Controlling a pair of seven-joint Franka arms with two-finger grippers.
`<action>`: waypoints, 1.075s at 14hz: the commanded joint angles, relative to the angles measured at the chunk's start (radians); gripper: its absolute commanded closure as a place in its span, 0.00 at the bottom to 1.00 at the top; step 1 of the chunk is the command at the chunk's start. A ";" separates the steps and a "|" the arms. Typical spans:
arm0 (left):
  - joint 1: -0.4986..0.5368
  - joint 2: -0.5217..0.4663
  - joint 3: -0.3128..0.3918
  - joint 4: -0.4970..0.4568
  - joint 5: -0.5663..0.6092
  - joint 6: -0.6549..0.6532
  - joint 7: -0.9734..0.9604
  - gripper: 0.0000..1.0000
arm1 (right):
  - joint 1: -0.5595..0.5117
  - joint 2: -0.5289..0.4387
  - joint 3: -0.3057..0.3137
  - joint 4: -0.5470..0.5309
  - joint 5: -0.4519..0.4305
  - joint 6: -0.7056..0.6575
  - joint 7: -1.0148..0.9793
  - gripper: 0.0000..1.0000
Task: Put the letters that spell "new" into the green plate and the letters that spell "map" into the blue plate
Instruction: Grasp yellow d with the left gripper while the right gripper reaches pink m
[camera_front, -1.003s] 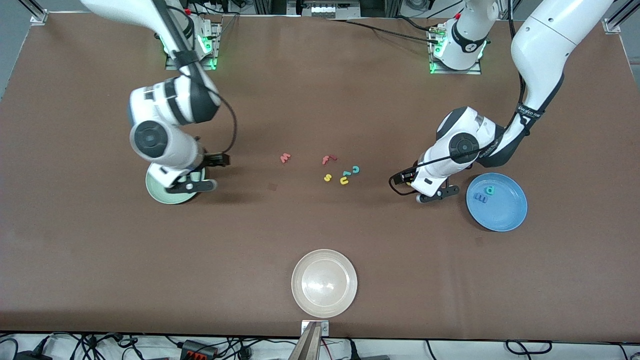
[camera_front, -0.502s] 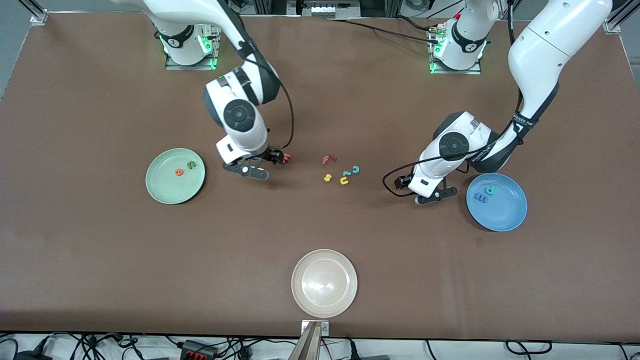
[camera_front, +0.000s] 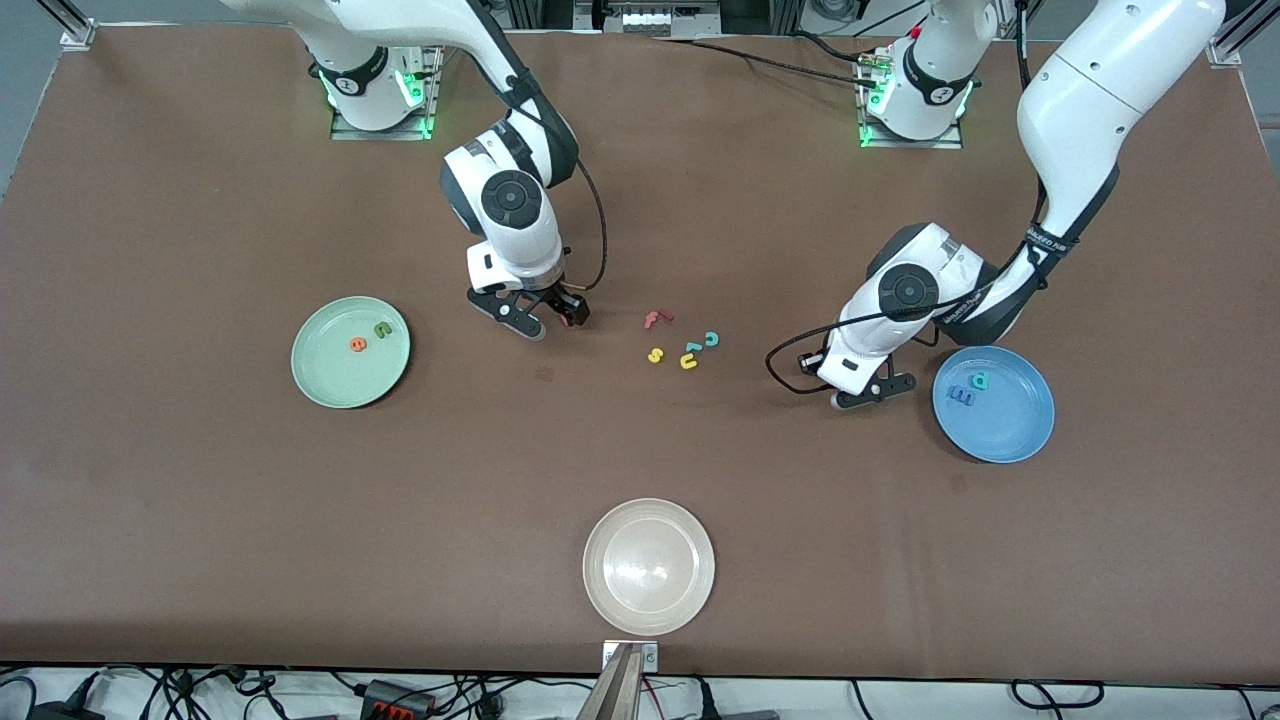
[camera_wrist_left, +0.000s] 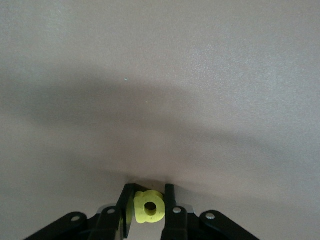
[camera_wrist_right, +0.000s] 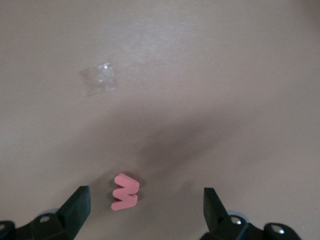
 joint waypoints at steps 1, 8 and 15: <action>0.004 -0.010 -0.005 -0.009 0.027 -0.031 -0.008 0.95 | 0.018 -0.003 -0.002 -0.019 0.047 0.050 0.057 0.00; 0.051 -0.051 -0.013 0.268 0.026 -0.497 0.470 0.95 | 0.047 0.075 -0.002 0.014 0.141 0.145 0.082 0.02; 0.247 0.031 0.024 0.331 0.084 -0.389 1.057 0.90 | 0.055 0.095 -0.002 0.027 0.157 0.139 0.077 0.28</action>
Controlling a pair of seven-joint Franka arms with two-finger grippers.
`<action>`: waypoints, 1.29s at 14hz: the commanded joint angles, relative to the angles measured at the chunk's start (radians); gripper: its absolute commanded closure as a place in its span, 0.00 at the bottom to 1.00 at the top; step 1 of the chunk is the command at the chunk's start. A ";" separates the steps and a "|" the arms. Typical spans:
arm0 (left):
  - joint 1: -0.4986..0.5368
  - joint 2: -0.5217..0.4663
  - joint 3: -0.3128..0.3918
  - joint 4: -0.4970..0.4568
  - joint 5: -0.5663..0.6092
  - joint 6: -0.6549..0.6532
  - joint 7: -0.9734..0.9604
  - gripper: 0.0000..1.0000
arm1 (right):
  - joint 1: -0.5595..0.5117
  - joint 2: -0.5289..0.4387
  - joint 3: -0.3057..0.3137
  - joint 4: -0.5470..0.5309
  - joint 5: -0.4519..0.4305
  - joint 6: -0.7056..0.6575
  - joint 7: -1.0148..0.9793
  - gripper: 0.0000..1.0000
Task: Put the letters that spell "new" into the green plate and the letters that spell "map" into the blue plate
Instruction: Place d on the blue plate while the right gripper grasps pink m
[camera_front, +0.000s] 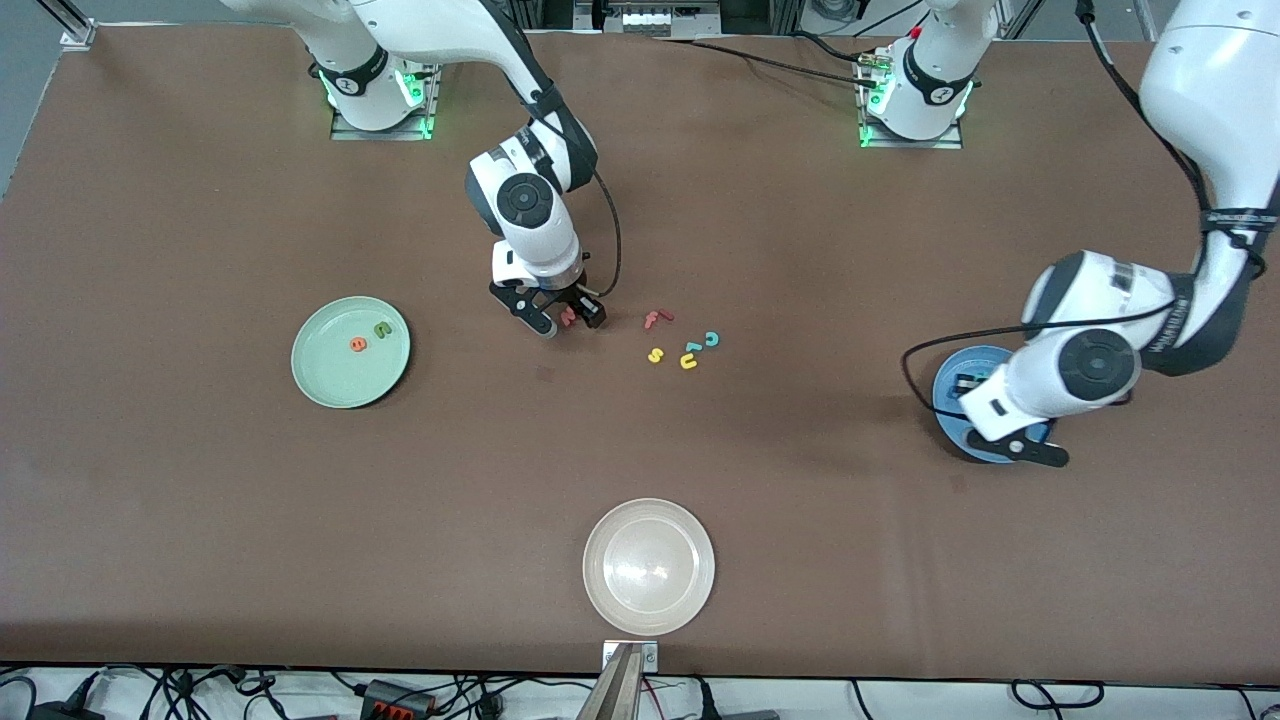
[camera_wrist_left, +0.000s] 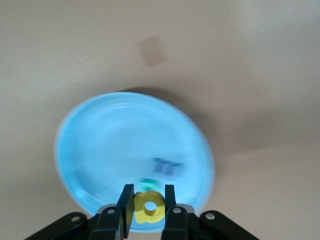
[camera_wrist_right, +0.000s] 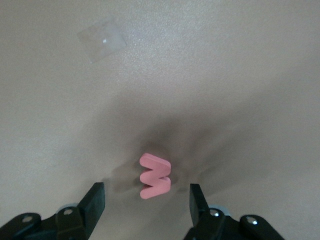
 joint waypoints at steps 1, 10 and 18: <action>0.025 0.071 0.023 0.021 0.046 0.095 0.166 0.89 | 0.000 0.022 -0.002 0.016 0.017 0.000 0.008 0.31; 0.028 0.013 0.013 0.045 -0.013 0.063 0.196 0.00 | -0.016 0.019 -0.003 0.016 0.015 -0.005 -0.028 0.90; -0.059 -0.098 -0.038 0.354 -0.240 -0.383 0.178 0.00 | -0.215 -0.114 -0.017 0.109 0.012 -0.382 -0.381 1.00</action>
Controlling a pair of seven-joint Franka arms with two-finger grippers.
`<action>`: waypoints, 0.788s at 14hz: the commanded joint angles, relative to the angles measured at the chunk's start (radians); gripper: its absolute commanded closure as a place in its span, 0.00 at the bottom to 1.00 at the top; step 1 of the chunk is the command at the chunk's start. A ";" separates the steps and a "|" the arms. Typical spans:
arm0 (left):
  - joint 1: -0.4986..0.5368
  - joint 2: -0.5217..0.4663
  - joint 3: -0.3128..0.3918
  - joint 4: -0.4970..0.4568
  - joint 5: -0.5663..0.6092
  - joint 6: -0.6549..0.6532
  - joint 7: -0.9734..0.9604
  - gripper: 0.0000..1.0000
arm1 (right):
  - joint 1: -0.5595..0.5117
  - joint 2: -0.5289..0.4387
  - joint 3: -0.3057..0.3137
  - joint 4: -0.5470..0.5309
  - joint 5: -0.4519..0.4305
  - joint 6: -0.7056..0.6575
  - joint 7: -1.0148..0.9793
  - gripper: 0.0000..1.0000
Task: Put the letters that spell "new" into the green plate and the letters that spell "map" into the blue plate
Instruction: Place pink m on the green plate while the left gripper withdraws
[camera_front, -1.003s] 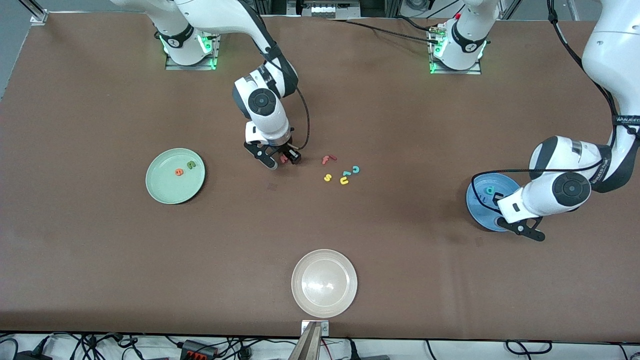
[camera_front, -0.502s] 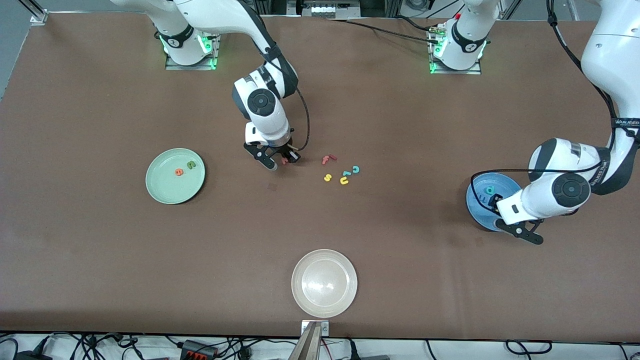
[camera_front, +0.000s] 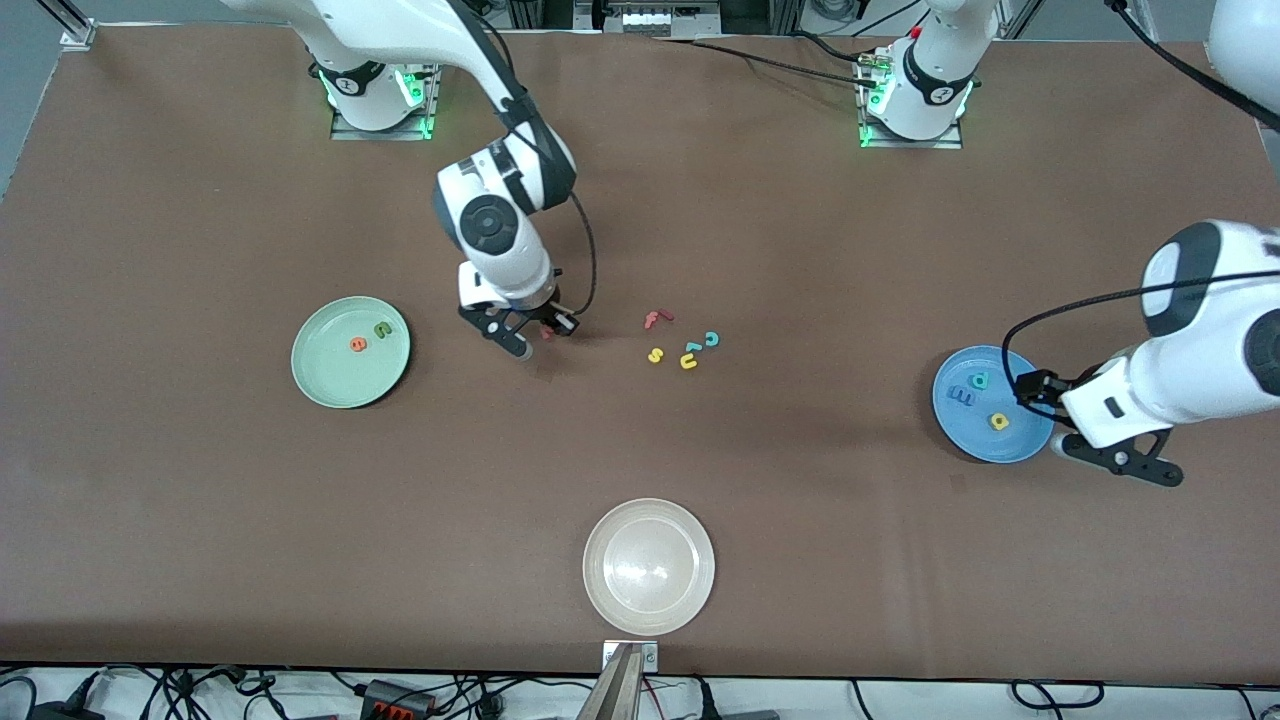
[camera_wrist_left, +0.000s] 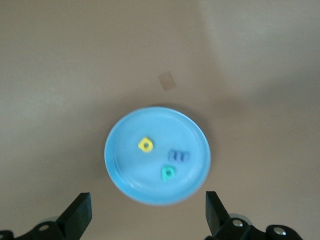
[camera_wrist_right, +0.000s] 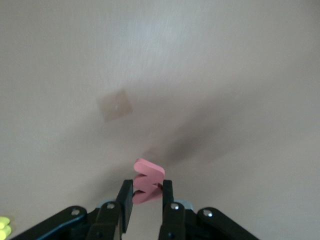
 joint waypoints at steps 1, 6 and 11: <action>-0.098 -0.070 0.080 0.058 -0.102 -0.096 -0.027 0.00 | -0.159 -0.050 0.004 0.016 0.011 -0.167 -0.240 1.00; -0.411 -0.311 0.495 -0.022 -0.378 -0.104 -0.120 0.00 | -0.433 -0.055 -0.011 0.011 -0.007 -0.333 -0.700 1.00; -0.579 -0.511 0.708 -0.167 -0.452 -0.113 -0.120 0.00 | -0.473 -0.017 -0.105 -0.001 -0.010 -0.355 -0.952 1.00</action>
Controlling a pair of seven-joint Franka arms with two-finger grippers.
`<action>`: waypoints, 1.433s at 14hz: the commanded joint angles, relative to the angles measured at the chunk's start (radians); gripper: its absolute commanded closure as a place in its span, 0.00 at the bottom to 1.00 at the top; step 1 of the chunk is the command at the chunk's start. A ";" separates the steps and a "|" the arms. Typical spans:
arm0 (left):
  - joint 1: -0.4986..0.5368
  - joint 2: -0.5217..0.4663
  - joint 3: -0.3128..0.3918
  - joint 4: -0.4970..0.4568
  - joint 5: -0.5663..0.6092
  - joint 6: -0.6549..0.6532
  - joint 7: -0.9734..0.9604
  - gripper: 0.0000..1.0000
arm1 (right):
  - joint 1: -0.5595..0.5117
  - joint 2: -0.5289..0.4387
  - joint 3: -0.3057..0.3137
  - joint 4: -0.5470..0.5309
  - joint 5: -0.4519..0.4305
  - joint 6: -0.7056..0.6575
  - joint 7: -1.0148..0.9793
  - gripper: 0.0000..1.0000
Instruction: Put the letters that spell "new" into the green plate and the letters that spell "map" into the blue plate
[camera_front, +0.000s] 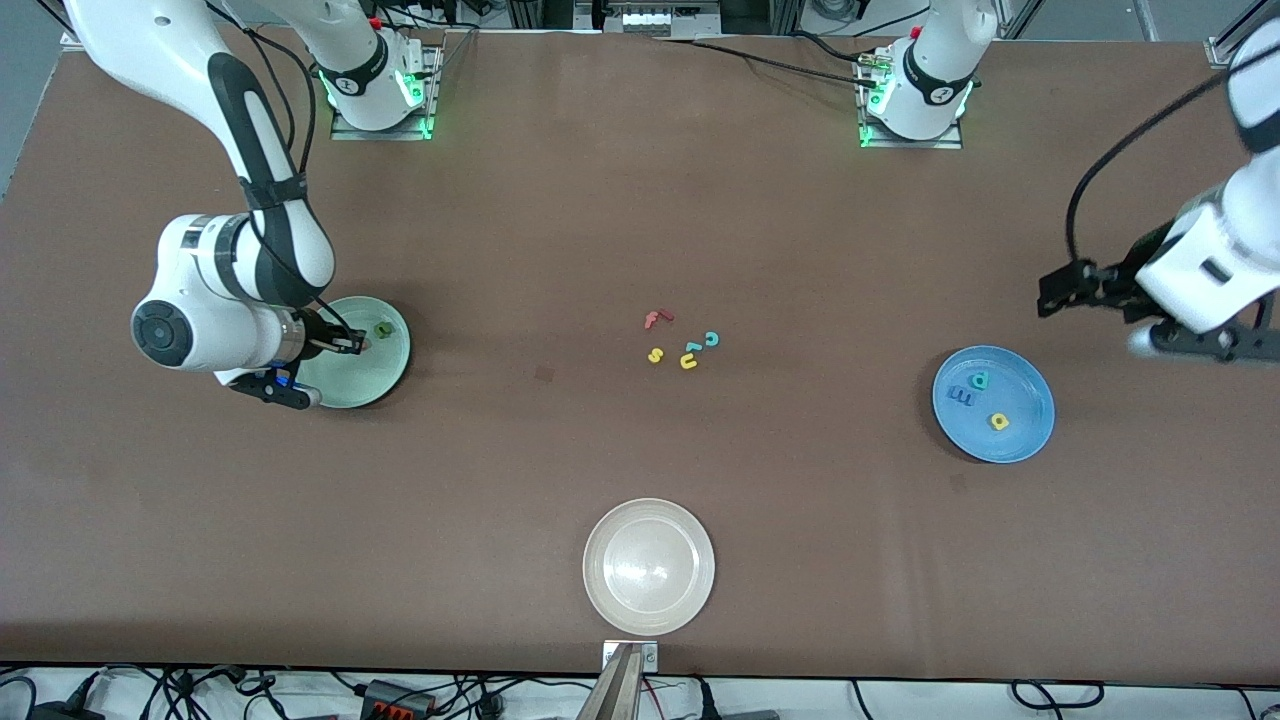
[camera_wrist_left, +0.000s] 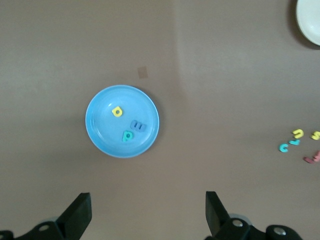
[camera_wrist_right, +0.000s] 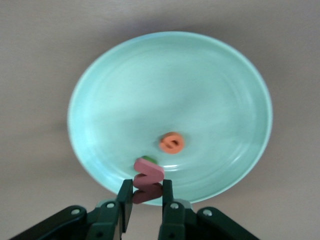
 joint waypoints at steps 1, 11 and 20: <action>-0.037 -0.116 0.051 -0.142 -0.028 0.019 -0.002 0.00 | -0.014 0.044 -0.035 -0.004 -0.013 0.015 -0.134 1.00; -0.023 -0.195 0.040 -0.211 0.041 0.053 0.033 0.00 | -0.028 0.100 -0.035 -0.001 -0.090 0.118 -0.201 0.01; -0.034 -0.195 0.020 -0.198 0.041 0.023 0.050 0.00 | -0.041 -0.090 -0.037 0.259 -0.085 -0.202 -0.203 0.00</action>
